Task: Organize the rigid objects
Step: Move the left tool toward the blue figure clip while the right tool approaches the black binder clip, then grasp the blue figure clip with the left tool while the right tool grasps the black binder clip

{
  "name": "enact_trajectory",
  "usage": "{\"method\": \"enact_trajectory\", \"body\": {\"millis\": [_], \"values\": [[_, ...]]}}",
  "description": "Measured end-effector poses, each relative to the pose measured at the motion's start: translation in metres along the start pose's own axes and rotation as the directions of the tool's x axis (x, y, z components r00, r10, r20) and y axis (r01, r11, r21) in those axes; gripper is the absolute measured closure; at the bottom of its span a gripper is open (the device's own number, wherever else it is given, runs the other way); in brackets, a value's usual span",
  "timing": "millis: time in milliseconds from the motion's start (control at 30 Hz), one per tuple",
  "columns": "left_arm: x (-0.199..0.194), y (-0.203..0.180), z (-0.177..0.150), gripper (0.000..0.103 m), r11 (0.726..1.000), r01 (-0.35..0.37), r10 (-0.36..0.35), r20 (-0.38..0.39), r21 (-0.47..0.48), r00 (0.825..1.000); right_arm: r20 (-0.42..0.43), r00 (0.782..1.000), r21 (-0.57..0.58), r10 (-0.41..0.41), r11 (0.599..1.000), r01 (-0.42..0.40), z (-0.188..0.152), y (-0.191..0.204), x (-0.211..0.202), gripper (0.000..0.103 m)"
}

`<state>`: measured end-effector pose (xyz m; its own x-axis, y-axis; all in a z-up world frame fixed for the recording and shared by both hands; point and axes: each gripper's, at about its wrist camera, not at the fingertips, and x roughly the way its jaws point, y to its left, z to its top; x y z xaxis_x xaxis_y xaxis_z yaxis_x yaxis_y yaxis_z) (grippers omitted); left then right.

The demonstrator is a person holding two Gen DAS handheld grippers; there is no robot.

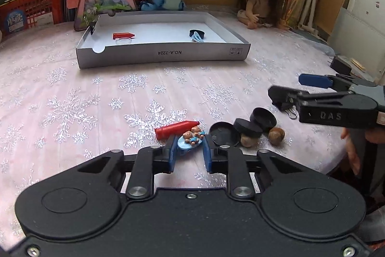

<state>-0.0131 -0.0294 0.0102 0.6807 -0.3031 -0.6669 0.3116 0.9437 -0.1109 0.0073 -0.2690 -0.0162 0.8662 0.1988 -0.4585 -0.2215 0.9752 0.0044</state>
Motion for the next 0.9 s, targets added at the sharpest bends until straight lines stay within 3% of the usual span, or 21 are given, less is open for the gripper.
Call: {"method": "enact_trajectory", "body": {"millis": [167,400,900], "values": [[0.004,0.005,0.004,0.083,1.000,-0.016,0.016,0.006,-0.001,1.000,-0.017,1.000,-0.050,0.002,0.999,-0.003,-0.001,0.002,-0.002,0.015],[0.009,0.018,0.011,0.083,0.997,-0.071,0.071,0.014,0.000,0.997,-0.068,0.997,-0.023,0.021,0.999,-0.023,-0.005,0.002,0.005,0.029],[0.005,0.047,0.011,0.078,0.987,-0.155,0.155,0.005,-0.032,0.988,-0.079,0.997,-0.041,0.026,0.999,-0.029,-0.008,0.006,0.013,0.030]]}}
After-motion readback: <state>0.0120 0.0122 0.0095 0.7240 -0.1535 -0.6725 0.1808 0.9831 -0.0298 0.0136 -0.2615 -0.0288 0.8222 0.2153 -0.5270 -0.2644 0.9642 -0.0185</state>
